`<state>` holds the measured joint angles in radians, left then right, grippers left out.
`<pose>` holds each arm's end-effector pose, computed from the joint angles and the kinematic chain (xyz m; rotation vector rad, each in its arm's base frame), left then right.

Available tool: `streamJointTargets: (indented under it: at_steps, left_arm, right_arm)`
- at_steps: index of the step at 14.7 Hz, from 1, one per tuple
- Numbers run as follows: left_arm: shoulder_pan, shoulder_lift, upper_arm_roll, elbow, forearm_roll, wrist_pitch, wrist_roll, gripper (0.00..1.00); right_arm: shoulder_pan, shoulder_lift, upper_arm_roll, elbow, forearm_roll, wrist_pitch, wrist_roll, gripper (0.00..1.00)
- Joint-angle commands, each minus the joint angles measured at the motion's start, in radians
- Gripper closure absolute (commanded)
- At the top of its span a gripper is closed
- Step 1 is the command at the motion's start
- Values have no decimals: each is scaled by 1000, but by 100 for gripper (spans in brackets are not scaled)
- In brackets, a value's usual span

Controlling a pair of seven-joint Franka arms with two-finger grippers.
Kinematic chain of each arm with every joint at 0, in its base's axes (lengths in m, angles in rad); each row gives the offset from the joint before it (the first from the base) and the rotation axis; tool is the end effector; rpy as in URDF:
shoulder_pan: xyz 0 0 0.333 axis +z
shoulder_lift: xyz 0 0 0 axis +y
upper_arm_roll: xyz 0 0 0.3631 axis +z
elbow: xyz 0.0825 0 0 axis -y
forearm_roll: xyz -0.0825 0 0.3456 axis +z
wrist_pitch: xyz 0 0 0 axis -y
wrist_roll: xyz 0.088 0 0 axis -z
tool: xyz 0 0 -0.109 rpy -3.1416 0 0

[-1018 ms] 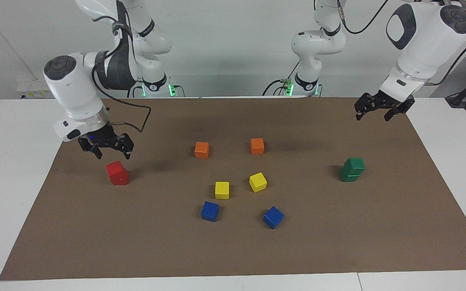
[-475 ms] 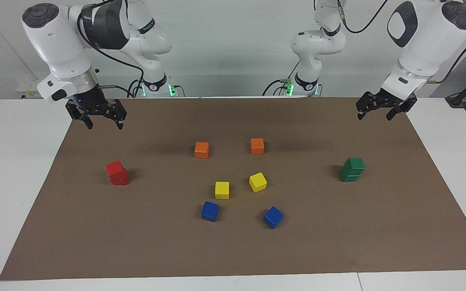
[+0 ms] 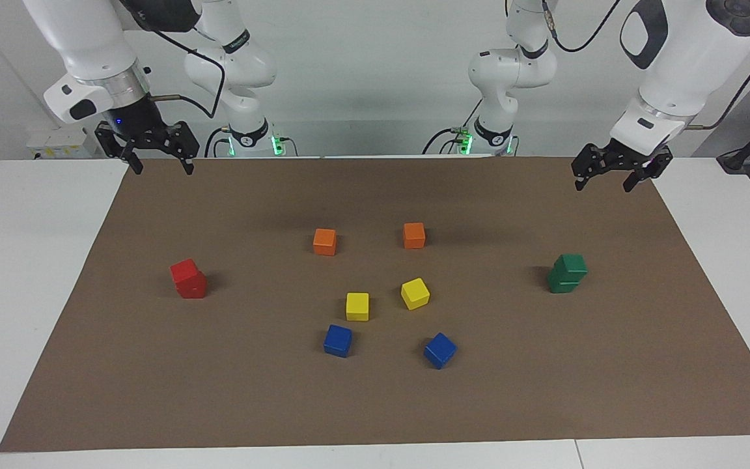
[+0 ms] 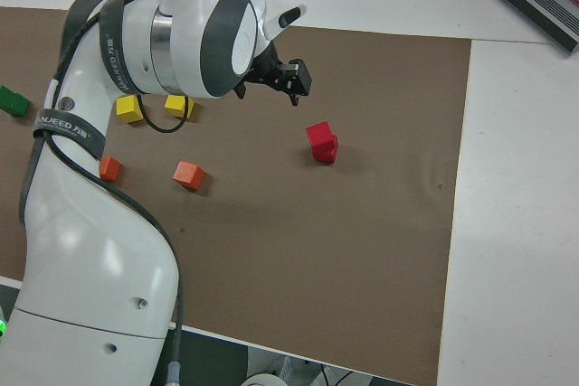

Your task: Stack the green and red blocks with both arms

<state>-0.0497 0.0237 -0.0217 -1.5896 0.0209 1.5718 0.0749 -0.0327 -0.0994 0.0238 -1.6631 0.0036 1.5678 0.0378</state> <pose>0.5221 -0.0349 0.6493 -3.1122 0.2288 0.0648 0.4795 -0.0031 0.6788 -3.1394 0.0735 -0.0064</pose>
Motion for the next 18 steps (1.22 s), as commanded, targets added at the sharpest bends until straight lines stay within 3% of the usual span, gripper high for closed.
streamJointTargets:
  at_steps: [1,18]
  left_arm:
    - [-15,-2,11,0,16,-18,-9,0]
    - [-1,-4,12,-3,16,-22,-7,0]
  right_arm:
    - [-9,17,-5,46,7,-35,-1,0]
    - [-10,29,-21,46,-4,-87,-4,0]
